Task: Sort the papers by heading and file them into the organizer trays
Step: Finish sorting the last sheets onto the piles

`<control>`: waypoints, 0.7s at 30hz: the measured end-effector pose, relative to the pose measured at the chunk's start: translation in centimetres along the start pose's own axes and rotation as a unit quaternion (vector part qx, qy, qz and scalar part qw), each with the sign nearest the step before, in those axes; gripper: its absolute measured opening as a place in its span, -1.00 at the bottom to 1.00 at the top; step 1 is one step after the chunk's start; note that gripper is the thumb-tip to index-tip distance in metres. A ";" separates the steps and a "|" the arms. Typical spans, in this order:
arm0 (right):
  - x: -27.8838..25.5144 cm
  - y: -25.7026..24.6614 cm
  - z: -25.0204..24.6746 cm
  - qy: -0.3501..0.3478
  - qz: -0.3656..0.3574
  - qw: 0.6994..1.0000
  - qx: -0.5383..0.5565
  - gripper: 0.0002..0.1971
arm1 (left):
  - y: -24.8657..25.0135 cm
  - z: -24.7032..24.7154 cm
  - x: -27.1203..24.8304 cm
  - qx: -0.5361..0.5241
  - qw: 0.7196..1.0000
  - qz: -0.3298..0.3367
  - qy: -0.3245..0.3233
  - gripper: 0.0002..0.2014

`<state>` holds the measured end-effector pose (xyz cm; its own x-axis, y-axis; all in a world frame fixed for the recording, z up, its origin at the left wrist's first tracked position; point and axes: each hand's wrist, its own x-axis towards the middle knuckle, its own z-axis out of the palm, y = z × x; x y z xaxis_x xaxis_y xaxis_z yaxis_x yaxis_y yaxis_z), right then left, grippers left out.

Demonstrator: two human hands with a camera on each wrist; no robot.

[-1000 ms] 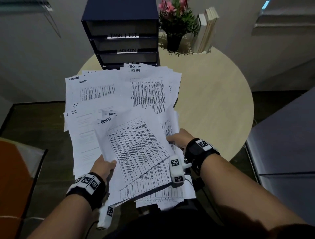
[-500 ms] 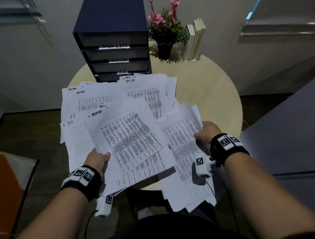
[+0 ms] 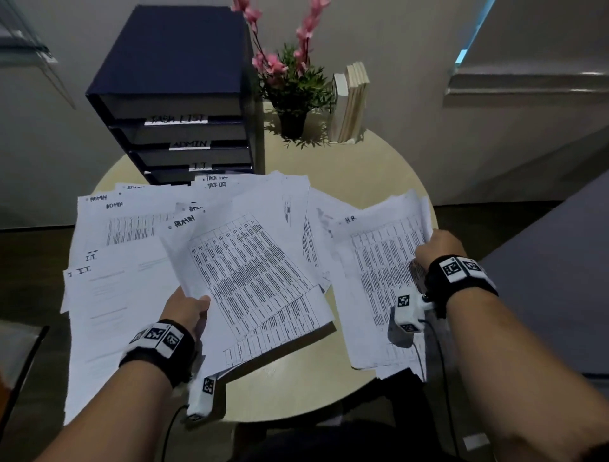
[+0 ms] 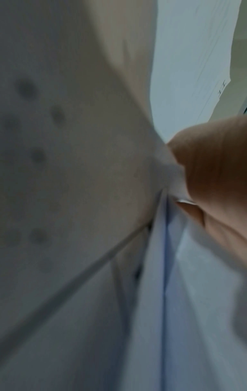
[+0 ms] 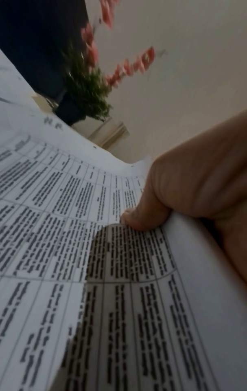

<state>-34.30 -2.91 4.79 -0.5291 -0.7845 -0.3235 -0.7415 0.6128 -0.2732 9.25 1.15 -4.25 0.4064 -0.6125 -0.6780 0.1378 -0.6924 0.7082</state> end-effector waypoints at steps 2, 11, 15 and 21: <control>1.9 0.5 -0.1 -0.012 0.014 1.000 0.006 -0.88 | -0.1 0.7 0.2 0.005 1.000 -0.006 0.017 -0.78; 6.9 0.1 -1.0 0.058 -0.029 0.998 0.013 -0.82 | -0.2 3.4 -0.6 0.102 0.994 0.023 0.039 -0.80; 7.0 -1.5 -2.9 0.177 -0.143 0.974 0.013 -0.83 | -0.2 4.2 -1.1 0.182 0.979 0.057 0.071 -0.84; 3.2 -3.3 -4.2 0.357 -0.424 0.830 0.057 -0.57 | 0.0 4.8 -1.4 0.196 0.975 0.054 0.091 -0.80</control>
<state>-35.26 -7.85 8.48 0.0232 -0.7698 0.6378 -0.9502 -0.2153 -0.2252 4.34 0.18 -4.27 0.5579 -0.6371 -0.5319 -0.2556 -0.7416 0.6202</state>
